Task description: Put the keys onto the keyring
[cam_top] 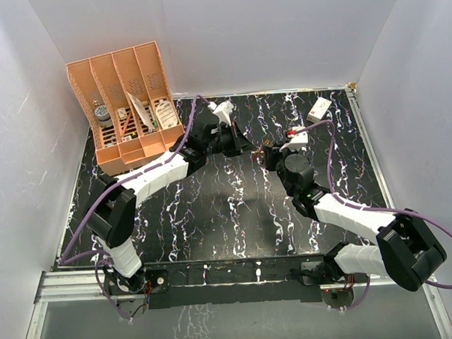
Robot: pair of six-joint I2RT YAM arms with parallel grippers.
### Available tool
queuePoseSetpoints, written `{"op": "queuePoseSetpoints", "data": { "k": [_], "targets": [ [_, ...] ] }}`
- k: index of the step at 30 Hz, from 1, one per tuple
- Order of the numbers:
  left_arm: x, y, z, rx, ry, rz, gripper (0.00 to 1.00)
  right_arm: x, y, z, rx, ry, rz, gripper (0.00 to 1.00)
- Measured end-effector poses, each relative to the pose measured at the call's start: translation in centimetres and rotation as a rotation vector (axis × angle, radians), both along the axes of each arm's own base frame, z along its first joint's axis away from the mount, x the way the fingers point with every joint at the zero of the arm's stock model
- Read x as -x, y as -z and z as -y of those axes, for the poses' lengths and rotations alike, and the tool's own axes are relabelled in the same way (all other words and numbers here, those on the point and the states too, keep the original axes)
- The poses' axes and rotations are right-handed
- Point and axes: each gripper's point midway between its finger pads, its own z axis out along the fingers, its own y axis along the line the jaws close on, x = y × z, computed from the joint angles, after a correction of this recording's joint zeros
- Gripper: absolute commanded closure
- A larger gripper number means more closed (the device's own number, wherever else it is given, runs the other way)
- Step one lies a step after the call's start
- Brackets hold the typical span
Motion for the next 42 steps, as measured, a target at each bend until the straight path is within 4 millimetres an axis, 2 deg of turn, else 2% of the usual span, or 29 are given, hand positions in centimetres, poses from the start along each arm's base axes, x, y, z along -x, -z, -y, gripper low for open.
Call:
{"op": "queuePoseSetpoints", "data": {
  "k": [5, 13, 23, 42],
  "targets": [
    [-0.1, 0.5, 0.1, -0.005, 0.002, -0.012, 1.00, 0.0, 0.0, 0.0, 0.003, -0.001, 0.002, 1.00],
    [-0.3, -0.3, 0.4, 0.009, 0.006, -0.003, 1.00, 0.0, 0.0, 0.0, 0.006, -0.004, 0.003, 1.00],
    [-0.5, 1.5, 0.7, -0.012, 0.012, -0.034, 1.00, 0.1, 0.0, -0.2, 0.013, -0.010, 0.004, 1.00],
    [-0.4, 1.6, 0.8, -0.011, 0.018, -0.038, 1.00, 0.2, -0.1, -0.4, 0.015, -0.016, 0.008, 1.00]
  ]
}}
